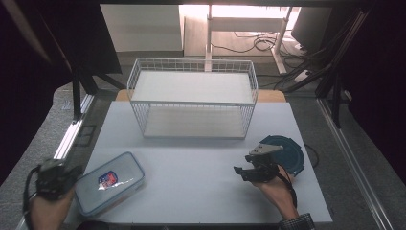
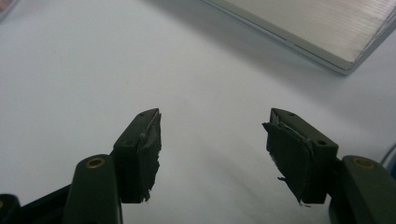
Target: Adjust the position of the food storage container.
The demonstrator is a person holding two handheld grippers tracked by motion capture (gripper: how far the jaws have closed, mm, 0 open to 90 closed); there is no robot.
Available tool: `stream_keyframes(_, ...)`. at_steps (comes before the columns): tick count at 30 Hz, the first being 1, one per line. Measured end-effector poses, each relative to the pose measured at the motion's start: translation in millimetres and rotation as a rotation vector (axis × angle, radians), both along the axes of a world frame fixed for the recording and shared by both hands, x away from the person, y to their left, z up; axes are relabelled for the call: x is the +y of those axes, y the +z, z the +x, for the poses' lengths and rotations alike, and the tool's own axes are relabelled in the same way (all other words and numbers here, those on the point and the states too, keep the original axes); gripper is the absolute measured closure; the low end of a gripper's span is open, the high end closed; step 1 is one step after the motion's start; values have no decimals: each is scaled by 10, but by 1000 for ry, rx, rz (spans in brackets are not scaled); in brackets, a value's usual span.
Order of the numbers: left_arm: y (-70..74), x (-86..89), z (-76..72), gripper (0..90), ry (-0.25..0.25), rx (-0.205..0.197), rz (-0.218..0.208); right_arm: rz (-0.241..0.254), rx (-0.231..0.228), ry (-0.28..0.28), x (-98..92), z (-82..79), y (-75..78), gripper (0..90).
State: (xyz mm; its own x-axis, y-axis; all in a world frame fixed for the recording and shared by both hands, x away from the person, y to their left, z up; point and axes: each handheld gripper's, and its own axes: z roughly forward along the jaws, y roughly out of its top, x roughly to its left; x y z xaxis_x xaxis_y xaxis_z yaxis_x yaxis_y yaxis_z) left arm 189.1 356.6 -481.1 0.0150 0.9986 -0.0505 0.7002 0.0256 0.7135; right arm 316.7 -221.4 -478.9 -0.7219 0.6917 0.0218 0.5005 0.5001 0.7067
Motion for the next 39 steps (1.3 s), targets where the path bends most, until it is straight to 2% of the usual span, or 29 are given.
stream_keyframes(3, 1, 77, -191, 896, 48, 14, 30, -13, 5, 11, 50, -13, -17, 353)
stream_keyframes(7, -129, 85, -400, 880, 76, 76, 35, -23, 3, 18, 79, -19, -31, 353)
stream_keyframes(9, -195, 83, -429, 881, 65, 108, 9, -22, 12, 10, 75, -17, -39, 353)
stream_keyframes(10, -211, 78, -425, 883, 58, 111, -9, -26, 11, 11, 70, -15, -42, 353)
stream_keyframes(11, -224, 60, -414, 887, 43, 113, -45, -24, 11, 10, 69, -16, -43, 353)
stream_keyframes(13, -218, -21, -378, 900, 53, 120, -5, -19, 12, 11, 77, -27, -41, 353)
stream_keyframes(14, -216, -38, -364, 900, 43, 120, -10, -18, 13, 12, 83, -32, -39, 353)
stream_keyframes(16, -235, -95, -314, 900, 10, 109, -49, -12, 19, 16, 95, -33, -41, 354)
stream_keyframes(19, -287, -242, -197, 900, -50, 133, -40, -9, 26, 29, 124, -39, -52, 370)
stream_keyframes(21, -328, -357, -97, 900, -100, 153, -54, -3, 34, 33, 140, -53, -50, 390)
stream_keyframes(24, -347, -499, 20, 900, -145, 158, -46, 12, 48, 39, 164, -72, -37, 451)
stream_keyframes(26, -348, -589, 127, 900, -179, 159, -66, 20, 61, 42, 184, -83, -36, 495)
stream_keyframes(27, -354, -643, 195, 900, -196, 155, -80, 18, 66, 51, 196, -88, -40, 527)
stream_keyframes(32, -351, -885, 466, 899, -256, 157, -92, -3, 99, 73, 293, -142, -54, 653)
stream_keyframes(35, -341, -1081, 646, 899, -308, 158, -88, -13, 106, 75, 326, -158, -61, 684)
stream_keyframes(37, -323, -1248, 767, 898, -352, 163, -64, -18, 109, 80, 335, -165, -65, 716)
stream_keyframes(39, -312, -1388, 870, 897, -391, 169, -58, -16, 105, 64, 327, -166, -68, 722)
